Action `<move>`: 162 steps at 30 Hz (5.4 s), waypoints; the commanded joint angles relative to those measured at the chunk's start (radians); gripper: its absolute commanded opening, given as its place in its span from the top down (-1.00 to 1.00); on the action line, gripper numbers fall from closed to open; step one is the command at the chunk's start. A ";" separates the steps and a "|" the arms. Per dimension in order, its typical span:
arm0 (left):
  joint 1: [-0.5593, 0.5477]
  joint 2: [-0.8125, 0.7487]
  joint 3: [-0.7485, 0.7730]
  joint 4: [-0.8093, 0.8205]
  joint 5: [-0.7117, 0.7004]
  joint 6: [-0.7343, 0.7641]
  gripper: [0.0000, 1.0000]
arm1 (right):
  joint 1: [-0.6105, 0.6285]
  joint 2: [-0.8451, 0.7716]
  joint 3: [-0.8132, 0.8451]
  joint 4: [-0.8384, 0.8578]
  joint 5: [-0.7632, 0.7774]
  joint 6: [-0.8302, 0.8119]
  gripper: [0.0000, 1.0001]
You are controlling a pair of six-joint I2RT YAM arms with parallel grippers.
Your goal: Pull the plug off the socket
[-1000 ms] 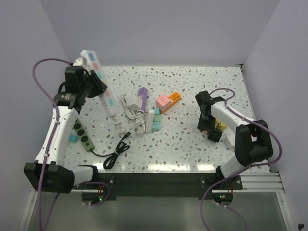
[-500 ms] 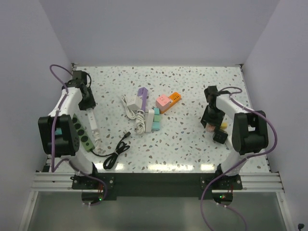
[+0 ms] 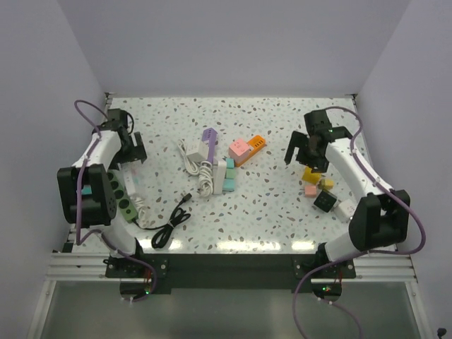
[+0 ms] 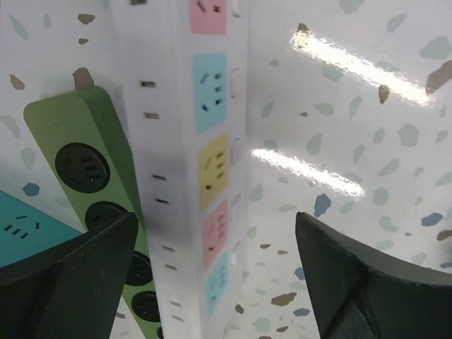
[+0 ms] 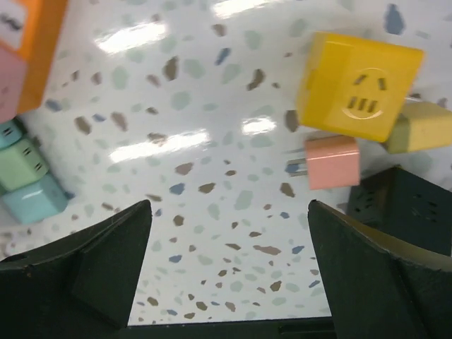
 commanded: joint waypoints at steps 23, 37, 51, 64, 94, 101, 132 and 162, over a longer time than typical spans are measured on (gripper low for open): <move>-0.815 -0.200 0.044 0.109 -0.022 -0.329 -1.00 | 0.176 -0.206 -0.156 0.093 -0.160 0.028 -0.97; -1.047 0.169 0.324 -0.206 -0.522 -0.563 -1.00 | 0.176 -0.228 -0.195 0.090 -0.157 0.000 -0.97; -1.137 0.036 -0.047 0.177 -0.683 -0.695 -0.95 | 0.176 -0.189 -0.203 0.122 -0.199 -0.017 -0.97; -1.145 -0.031 -0.271 0.727 -0.708 -0.398 -0.74 | 0.176 -0.180 -0.200 0.119 -0.214 -0.050 -0.93; -1.102 -0.313 -0.481 0.949 -0.355 -0.493 1.00 | 0.176 -0.238 -0.359 0.417 -0.639 0.066 -0.94; -1.077 -0.419 -0.566 1.008 -0.234 -0.534 1.00 | 0.178 -0.264 -0.473 0.665 -0.797 0.239 -0.94; -1.108 -0.411 -0.512 0.945 -0.377 -0.602 1.00 | 0.402 -0.079 -0.470 0.883 -0.619 0.629 0.04; -0.995 -0.449 -0.568 0.925 -0.380 -0.565 1.00 | 0.037 -0.298 -0.451 0.224 -0.170 0.270 1.00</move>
